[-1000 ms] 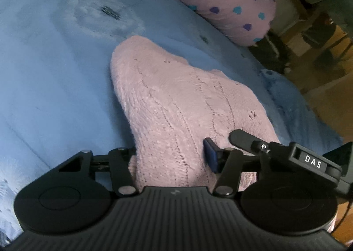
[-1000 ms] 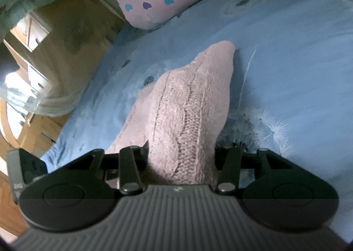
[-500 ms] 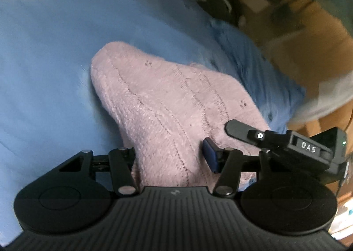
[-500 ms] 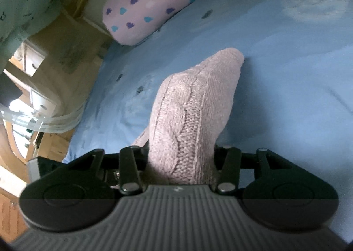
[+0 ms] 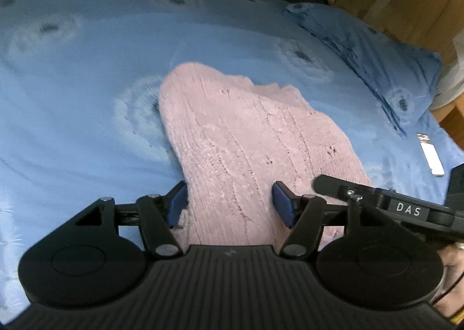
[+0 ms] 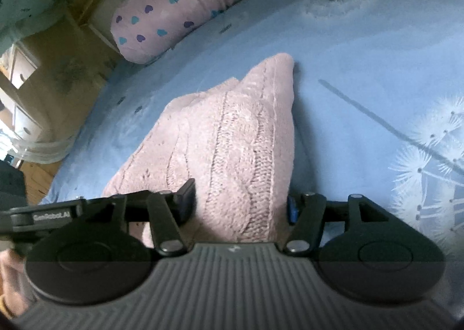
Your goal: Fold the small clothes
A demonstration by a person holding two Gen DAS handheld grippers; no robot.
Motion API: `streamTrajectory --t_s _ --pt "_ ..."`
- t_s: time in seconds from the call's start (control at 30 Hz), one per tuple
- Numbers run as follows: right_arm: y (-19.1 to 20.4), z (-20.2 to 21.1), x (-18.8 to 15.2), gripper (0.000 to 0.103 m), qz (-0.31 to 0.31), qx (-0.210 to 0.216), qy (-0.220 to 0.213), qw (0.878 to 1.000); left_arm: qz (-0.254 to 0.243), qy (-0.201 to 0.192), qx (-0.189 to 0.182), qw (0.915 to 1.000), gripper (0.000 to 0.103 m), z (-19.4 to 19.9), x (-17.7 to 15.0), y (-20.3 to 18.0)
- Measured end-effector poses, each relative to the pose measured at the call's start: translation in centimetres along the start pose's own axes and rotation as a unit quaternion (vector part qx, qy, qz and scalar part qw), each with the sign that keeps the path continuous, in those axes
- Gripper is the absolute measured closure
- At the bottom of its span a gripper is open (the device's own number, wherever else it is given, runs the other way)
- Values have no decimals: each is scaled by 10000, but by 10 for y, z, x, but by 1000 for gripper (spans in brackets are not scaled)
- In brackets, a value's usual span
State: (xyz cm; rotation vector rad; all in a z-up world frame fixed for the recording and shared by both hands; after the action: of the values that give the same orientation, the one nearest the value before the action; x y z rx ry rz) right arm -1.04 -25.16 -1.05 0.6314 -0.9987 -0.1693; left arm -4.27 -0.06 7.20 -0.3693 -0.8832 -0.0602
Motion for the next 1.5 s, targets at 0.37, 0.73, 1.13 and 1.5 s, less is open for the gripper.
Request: streamTrajectory --t_s 0.37,0.73,1.13,1.5 --pt "21 64 -5 84 1283 -202 -1029 9862 -737 -258 936 9925 34 45 -24 -4" --pt "36 54 -39 84 2266 -270 -926 9692 -268 -533 1037 9928 30 48 -41 7" --pt "46 95 -53 26 2270 -229 -1255 9655 -334 -694 1199 9898 5 80 -76 -24" --pt "30 81 -78 26 2439 -706 -774 9641 -549 -247 1679 9840 0 52 -111 -27"
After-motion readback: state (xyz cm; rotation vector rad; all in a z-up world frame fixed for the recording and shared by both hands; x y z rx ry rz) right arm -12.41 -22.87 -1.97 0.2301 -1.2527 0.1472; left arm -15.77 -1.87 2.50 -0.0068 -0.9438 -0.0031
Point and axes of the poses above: each gripper's, at about its wrist camera, not at the fingertips, and z roughly against the way its jaws point, y to its left, x to its top, the point moved 1 cm from there along -z, roughly the way its jaws point, and after that the axes turned 14 degrees about -y, right-handed, at the moved point
